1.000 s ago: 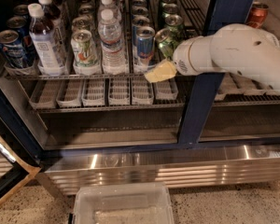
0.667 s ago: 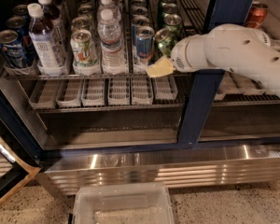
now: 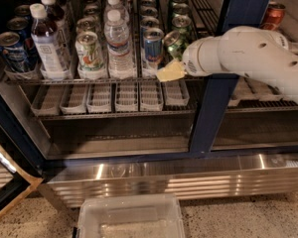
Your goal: Pick green can from top shelf of fridge
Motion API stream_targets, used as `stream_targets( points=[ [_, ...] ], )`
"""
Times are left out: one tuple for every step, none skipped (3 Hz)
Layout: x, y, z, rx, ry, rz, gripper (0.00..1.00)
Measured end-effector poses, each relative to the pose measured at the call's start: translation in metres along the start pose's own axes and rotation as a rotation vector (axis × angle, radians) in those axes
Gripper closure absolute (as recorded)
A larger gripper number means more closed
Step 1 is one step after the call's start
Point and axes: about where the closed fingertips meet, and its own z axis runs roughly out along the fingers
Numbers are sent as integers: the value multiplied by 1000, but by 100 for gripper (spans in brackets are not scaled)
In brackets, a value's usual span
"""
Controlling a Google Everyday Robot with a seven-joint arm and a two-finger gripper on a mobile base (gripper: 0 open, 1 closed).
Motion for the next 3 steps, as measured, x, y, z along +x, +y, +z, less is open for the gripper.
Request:
stream_targets(
  points=[
    [1,4,-4,0,0,0,71],
    [3,6,-8,0,0,0,94],
    [5,7,-11,0,0,0,100]
  ],
)
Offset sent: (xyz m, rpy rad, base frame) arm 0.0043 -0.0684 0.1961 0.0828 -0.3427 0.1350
